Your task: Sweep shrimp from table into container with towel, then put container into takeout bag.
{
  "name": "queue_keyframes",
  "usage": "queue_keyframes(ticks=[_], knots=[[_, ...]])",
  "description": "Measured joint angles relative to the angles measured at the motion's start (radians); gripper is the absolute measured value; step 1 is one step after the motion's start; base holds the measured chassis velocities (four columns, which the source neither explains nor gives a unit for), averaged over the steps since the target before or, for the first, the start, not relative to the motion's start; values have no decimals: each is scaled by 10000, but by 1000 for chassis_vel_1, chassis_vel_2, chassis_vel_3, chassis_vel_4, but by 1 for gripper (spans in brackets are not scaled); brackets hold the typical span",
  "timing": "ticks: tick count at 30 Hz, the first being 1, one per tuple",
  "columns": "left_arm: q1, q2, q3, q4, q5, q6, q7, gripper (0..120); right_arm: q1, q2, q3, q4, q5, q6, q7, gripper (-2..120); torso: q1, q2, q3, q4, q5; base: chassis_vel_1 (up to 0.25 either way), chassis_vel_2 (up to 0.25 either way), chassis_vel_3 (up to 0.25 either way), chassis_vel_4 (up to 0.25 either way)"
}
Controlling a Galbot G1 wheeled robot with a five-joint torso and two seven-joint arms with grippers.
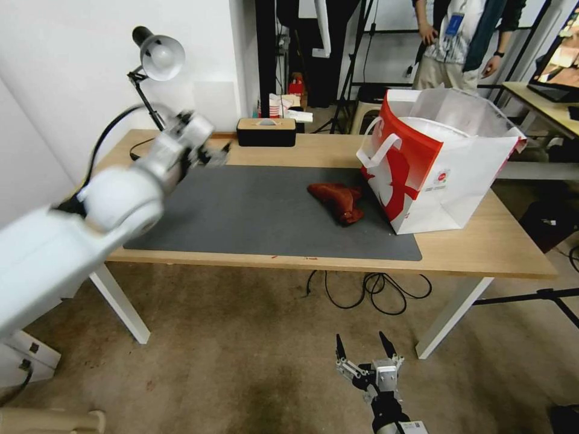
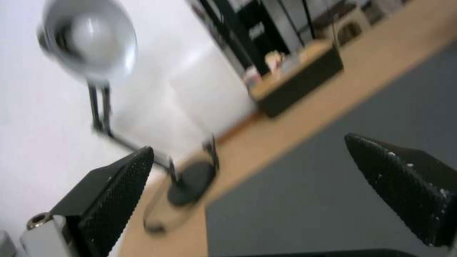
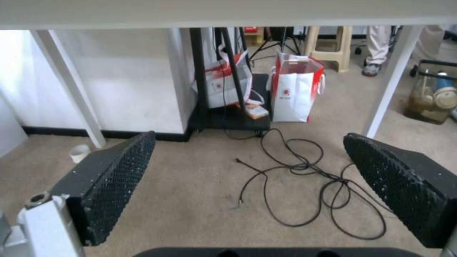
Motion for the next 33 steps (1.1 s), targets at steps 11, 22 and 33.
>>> queue_keyframes(ticks=[11, 22, 33], knots=[[6826, -2219, -5151, -1580, 2805, -486, 1006, 100, 46, 98, 91, 149, -427, 261, -52, 100, -1, 1, 0, 1, -4, 0, 0, 0, 0], [10499, -4498, -6462, -1559, 5192, -2990, 2302, 100, -6, -75, 1211, 584, -1467, 1293, -258, 100, 0, 1, 0, -1, 2, 0, 0, 0, 0], [11601, -6399, -5729, -1617, 5390, -4789, 2633, 100, -1189, -226, 2962, 1745, -840, 1879, -313, 100, 1, 1, 1, -1, 0, 0, 0, 0, 0]])
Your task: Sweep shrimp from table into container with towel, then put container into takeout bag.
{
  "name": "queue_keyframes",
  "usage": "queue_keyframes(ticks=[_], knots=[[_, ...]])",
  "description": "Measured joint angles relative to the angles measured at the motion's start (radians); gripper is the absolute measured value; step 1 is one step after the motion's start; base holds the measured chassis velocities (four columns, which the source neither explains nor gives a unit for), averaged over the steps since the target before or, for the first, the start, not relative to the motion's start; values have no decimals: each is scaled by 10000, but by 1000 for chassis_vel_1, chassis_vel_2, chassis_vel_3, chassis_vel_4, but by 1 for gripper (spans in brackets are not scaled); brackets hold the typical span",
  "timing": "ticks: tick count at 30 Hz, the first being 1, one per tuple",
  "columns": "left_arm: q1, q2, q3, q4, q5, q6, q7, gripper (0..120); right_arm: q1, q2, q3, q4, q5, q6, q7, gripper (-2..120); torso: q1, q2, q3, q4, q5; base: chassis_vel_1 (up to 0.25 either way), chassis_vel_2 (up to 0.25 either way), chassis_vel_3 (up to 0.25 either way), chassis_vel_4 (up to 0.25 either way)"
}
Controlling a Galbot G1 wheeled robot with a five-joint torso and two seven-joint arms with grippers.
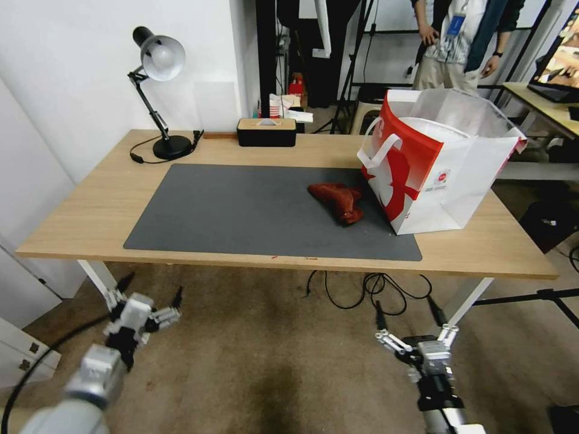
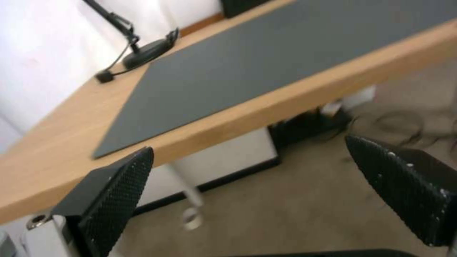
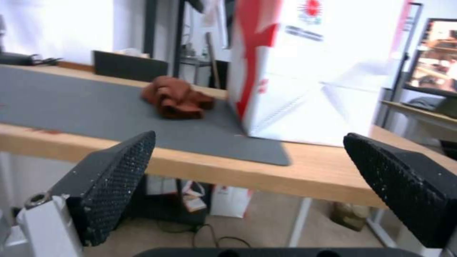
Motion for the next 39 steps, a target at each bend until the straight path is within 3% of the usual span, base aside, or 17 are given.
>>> queue_keyframes(ticks=[10, 22, 39], knots=[[-414, -297, 786, 751, -947, -1759, 355, 100, -200, -182, 336, 160, 1230, -550, -388, 100, 1, -2, 0, 0, -3, 0, 0, 0, 0], [-520, -450, 979, 1085, -992, -2032, 380, 100, -164, -233, 151, 113, 1386, -762, -574, 100, 2, -2, 0, 1, -3, 0, 0, 0, 0], [-595, -331, 961, 1056, -1101, -2143, 360, 100, -139, -173, -116, 113, 1160, -825, -718, 100, 1, -2, 0, 1, -3, 0, 0, 0, 0]])
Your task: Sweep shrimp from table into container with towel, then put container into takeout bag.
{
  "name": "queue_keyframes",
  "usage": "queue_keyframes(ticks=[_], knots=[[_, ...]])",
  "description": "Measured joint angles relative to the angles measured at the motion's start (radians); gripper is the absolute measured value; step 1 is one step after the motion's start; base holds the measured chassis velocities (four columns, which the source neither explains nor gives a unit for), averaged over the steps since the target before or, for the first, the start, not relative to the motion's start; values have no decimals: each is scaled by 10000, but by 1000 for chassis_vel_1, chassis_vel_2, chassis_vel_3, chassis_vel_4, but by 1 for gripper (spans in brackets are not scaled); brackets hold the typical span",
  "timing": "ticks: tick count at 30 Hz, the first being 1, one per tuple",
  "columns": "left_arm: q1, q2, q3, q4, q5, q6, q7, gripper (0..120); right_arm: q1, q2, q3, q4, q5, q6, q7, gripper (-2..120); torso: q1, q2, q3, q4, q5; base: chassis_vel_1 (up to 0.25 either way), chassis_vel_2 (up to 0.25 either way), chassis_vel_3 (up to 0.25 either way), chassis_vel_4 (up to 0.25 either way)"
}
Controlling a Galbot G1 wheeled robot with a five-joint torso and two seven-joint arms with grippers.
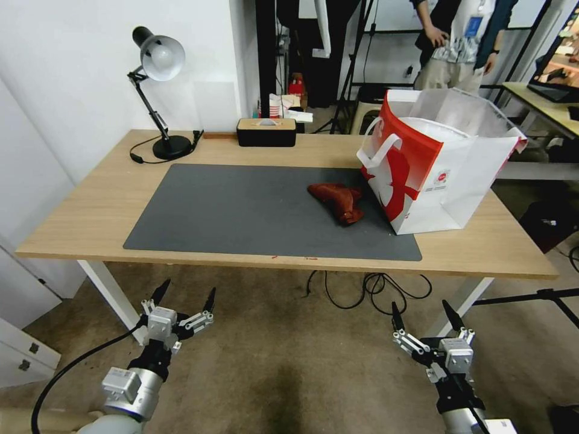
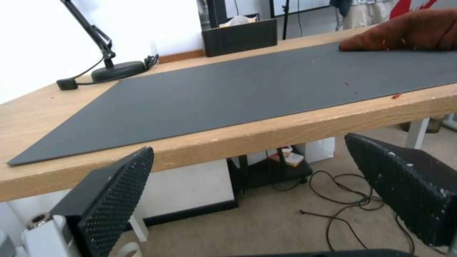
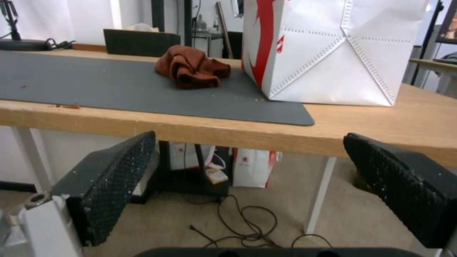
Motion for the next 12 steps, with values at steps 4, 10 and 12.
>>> queue_keyframes(ticks=[4, 10, 12], knots=[[1, 2, 4, 0, 0, 0, -6, 100, -2, 3, -8, 0, -7, -4, -2, 100, 0, 0, 0, 0, 0, 0, 0, 0, 0], [4, 6, 8, -2, -1, 0, -12, 100, -5, 6, -9, -3, -11, -6, -2, 100, 0, 0, 0, 0, 0, 0, 0, 0, 0], [4, 7, 8, -3, -1, 0, -13, 100, -4, 6, -9, -4, -12, -6, -2, 100, 0, 0, 0, 0, 0, 0, 0, 0, 0]])
